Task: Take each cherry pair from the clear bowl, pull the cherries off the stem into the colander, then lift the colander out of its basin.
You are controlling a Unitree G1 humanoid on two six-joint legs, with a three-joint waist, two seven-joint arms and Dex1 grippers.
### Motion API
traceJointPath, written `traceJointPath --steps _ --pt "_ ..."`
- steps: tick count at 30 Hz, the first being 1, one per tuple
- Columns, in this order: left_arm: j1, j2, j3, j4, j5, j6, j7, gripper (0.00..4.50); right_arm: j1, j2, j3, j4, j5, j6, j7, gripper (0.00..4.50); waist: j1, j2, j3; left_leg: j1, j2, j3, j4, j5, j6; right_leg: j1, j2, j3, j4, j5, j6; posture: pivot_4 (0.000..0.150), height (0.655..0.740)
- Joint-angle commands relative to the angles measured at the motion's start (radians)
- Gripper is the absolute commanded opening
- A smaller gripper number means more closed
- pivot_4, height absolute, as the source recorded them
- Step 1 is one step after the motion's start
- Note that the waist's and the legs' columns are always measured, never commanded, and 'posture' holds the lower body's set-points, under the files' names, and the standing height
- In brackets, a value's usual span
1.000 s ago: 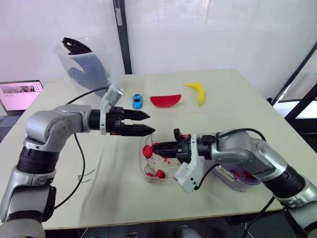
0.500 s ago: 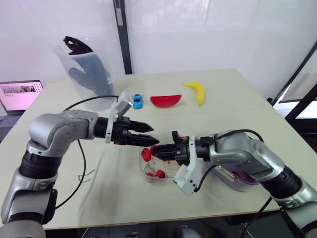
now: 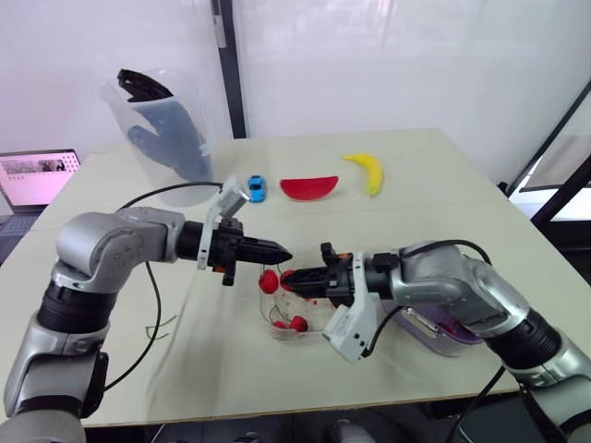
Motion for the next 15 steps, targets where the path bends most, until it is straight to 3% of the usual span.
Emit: traceJointPath --steps 1,3,5,10,15 --pt "-0.011 0.004 0.016 -0.003 -0.006 -0.016 -0.015 0.00 -0.010 -0.003 -0.057 -0.041 0.082 0.055 0.035 2.13 0.000 0.000 0.000 0.000 0.000 0.000 0.000 0.000 0.000 0.000 0.000 0.000 0.000 0.000 0.000 0.150 0.7400" --pt "-0.010 0.005 0.021 0.003 0.011 -0.045 -0.018 0.00 -0.013 -0.014 -0.071 -0.060 0.108 0.080 0.061 3.17 0.000 0.000 0.000 0.000 0.000 0.000 0.000 0.000 0.000 0.000 0.000 0.000 0.000 0.000 0.000 0.150 0.7400" --pt "-0.021 0.001 0.030 0.021 0.028 -0.088 -0.025 0.00 0.009 -0.053 -0.111 -0.116 0.245 0.220 0.142 4.10 0.000 0.000 0.000 0.000 0.000 0.000 0.000 0.000 0.000 0.000 0.000 0.000 0.000 0.000 0.000 0.150 0.7400" --pt "-0.007 -0.019 0.079 0.021 0.004 -0.204 -0.094 0.00 0.060 -0.111 -0.270 -0.270 0.640 0.804 0.205 4.10 0.015 0.000 0.000 0.000 0.000 -0.001 0.001 0.000 0.000 0.001 -0.001 0.000 -0.001 0.000 0.000 0.150 0.7400" --pt "0.021 -0.071 0.154 -0.038 -0.098 -0.209 -0.088 0.00 0.023 -0.020 -0.466 -0.297 0.900 1.432 -0.058 4.10 0.025 0.000 0.000 0.000 0.001 -0.001 0.001 0.000 0.000 0.001 -0.001 0.000 -0.001 0.000 0.000 0.150 0.7400"
